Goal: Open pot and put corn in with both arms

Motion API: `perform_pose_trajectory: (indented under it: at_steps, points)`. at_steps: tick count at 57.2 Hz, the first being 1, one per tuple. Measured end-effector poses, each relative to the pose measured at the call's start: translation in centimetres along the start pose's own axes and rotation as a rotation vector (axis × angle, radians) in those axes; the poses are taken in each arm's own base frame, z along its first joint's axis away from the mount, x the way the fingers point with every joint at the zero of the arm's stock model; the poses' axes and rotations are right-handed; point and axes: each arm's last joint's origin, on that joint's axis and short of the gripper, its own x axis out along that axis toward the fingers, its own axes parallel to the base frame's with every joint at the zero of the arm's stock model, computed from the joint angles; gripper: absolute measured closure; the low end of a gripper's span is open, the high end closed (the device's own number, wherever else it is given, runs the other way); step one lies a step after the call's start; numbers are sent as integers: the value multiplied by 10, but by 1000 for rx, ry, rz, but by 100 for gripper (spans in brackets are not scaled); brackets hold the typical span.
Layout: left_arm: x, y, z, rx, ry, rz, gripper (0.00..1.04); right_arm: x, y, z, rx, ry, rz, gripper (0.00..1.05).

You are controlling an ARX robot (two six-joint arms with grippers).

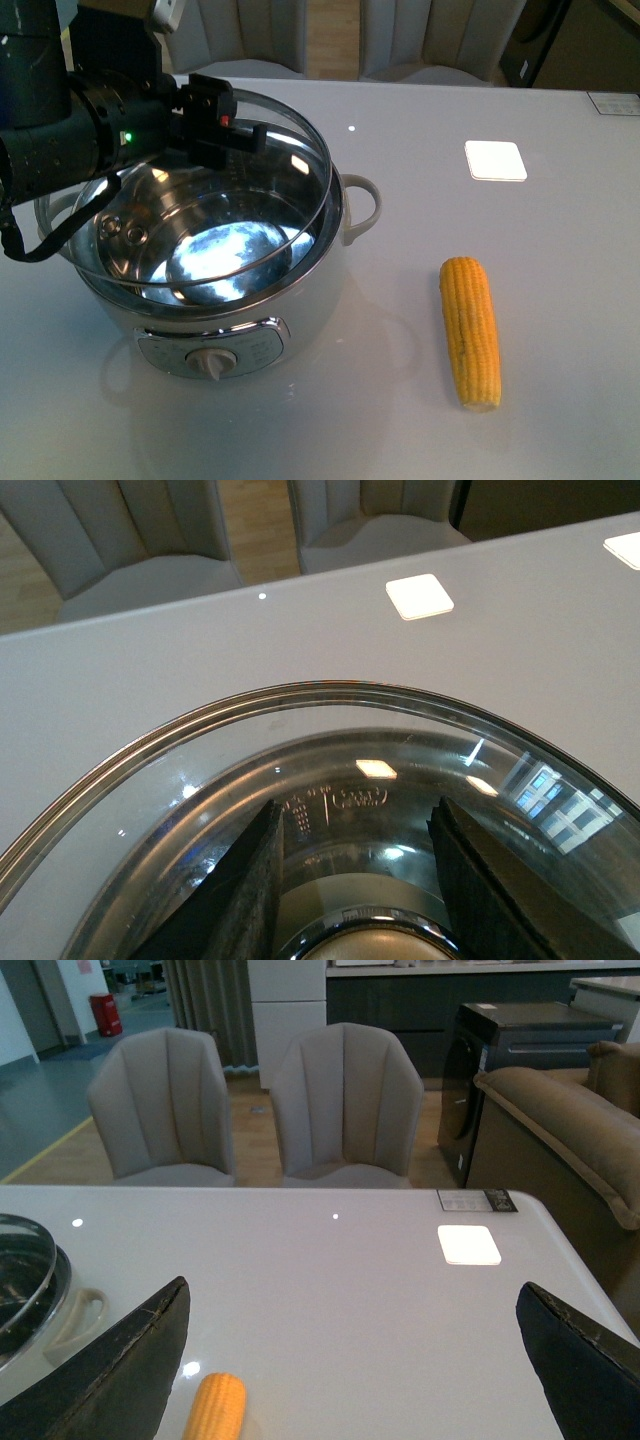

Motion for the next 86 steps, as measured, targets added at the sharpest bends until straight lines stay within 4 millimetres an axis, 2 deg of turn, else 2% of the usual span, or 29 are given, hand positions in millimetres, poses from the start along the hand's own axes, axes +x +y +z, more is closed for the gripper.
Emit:
perform_pose_trajectory:
  at_steps: [14, 34, 58, 67, 86]
  points:
    - [-7, 10, 20, 6, -45, 12, 65, 0, 0, 0, 0, 0, 0, 9]
    - [-24, 62, 33, -28, -94, 140, 65, 0, 0, 0, 0, 0, 0, 9]
    - [-60, 120, 13, -91, -71, 294, 65, 0, 0, 0, 0, 0, 0, 9]
    - [-76, 148, 2, -124, -65, 384, 65, 0, 0, 0, 0, 0, 0, 9]
    - [-97, 178, -15, -127, -62, 456, 65, 0, 0, 0, 0, 0, 0, 9]
